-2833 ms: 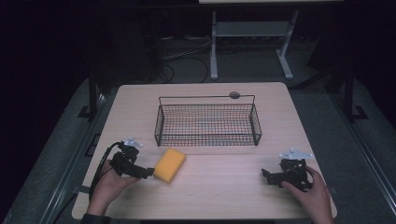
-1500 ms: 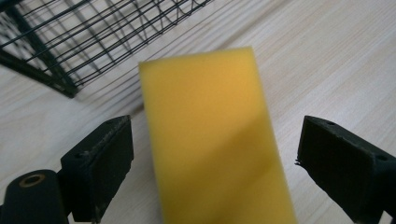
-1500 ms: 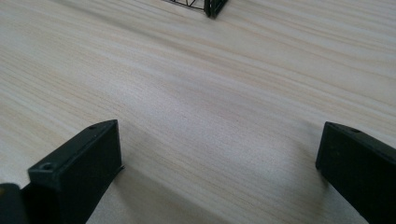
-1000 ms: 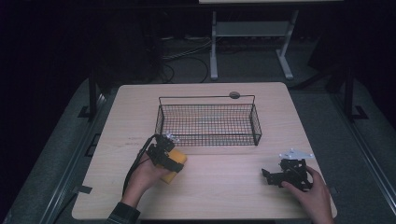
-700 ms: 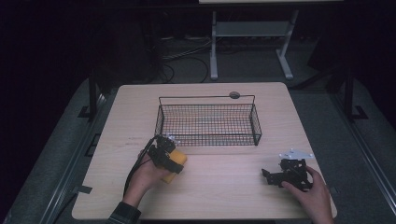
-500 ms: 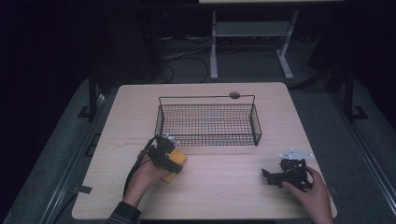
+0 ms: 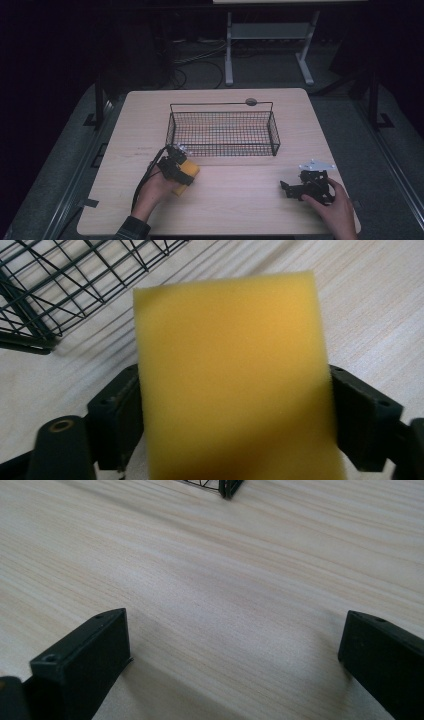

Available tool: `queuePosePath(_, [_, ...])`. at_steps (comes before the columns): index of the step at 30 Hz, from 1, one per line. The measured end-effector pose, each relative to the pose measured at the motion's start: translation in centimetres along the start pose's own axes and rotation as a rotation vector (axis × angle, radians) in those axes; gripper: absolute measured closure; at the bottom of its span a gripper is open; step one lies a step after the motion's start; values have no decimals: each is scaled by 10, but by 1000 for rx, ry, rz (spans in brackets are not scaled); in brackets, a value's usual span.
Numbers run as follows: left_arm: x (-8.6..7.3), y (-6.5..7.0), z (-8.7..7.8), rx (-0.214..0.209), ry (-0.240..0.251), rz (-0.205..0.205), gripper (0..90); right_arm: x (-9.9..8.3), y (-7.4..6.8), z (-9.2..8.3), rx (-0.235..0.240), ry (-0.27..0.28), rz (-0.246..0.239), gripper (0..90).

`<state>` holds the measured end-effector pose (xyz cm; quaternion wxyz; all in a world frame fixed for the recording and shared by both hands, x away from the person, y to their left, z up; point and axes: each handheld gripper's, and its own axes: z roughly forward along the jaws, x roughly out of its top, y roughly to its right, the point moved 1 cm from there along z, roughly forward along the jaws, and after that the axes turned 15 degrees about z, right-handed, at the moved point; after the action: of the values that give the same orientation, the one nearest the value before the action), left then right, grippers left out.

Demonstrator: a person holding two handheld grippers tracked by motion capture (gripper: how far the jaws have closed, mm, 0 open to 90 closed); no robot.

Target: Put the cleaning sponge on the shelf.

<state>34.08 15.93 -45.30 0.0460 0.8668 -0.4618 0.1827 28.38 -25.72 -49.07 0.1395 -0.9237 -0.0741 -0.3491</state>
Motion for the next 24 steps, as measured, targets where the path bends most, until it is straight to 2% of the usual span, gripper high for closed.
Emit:
queuePosePath(10, [-1, 0, -1, -6, 1, 5, 217, 0, 0, 0, 0, 0, 0, 0])
queuePosePath(16, [1, 3, -2, -27, -1, 22, 220, 0, 0, 0, 0, 0, 0, 0])
queuePosePath(24, [4, 6, -11, -45, 18, 36, 220, 0, 0, 0, 0, -1, 2, 0])
